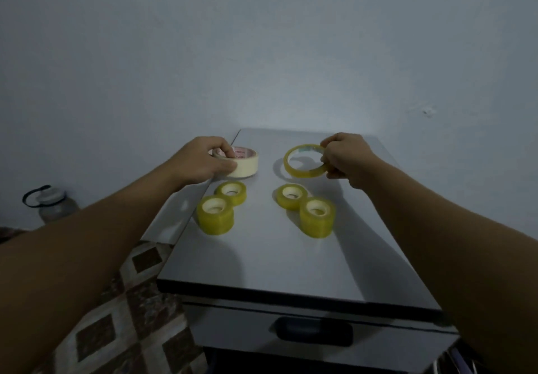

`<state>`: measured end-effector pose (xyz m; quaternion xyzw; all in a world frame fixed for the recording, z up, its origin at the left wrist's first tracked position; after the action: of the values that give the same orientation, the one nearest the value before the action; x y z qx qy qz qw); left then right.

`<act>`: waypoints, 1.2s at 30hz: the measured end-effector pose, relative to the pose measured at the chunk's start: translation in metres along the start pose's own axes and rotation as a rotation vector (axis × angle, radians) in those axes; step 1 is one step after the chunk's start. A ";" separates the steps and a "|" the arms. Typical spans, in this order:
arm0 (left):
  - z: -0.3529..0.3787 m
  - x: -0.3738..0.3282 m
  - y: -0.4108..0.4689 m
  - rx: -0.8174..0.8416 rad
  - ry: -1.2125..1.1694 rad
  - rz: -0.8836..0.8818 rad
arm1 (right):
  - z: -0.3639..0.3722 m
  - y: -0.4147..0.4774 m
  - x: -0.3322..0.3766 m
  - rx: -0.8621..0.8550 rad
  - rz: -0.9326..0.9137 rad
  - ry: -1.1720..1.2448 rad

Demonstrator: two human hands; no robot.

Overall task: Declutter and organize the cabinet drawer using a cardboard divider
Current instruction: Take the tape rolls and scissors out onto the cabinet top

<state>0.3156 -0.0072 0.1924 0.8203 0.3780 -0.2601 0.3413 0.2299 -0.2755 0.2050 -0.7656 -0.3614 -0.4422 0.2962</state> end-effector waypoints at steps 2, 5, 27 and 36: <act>0.004 0.006 0.002 0.029 -0.030 -0.025 | 0.005 0.007 -0.001 -0.003 0.003 -0.050; 0.005 0.014 0.000 0.059 -0.054 -0.032 | 0.014 0.007 -0.004 0.007 -0.035 -0.179; 0.004 0.006 -0.033 0.057 -0.111 0.032 | 0.017 -0.020 -0.017 -0.041 -0.155 -0.472; 0.005 0.007 -0.038 0.025 -0.193 -0.023 | 0.020 -0.024 -0.016 0.058 -0.164 -0.467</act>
<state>0.2882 0.0100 0.1705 0.7913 0.3495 -0.3464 0.3629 0.2141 -0.2508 0.1855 -0.8062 -0.4935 -0.2655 0.1896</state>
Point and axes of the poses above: each hand's wrist, its own y-axis towards the middle knuckle, its own z-axis out of the palm, x = y × z, the point moved 3 cm from there along y, towards the middle knuckle, and after that the axes turned 10 degrees about z, right-handed, at the moved point
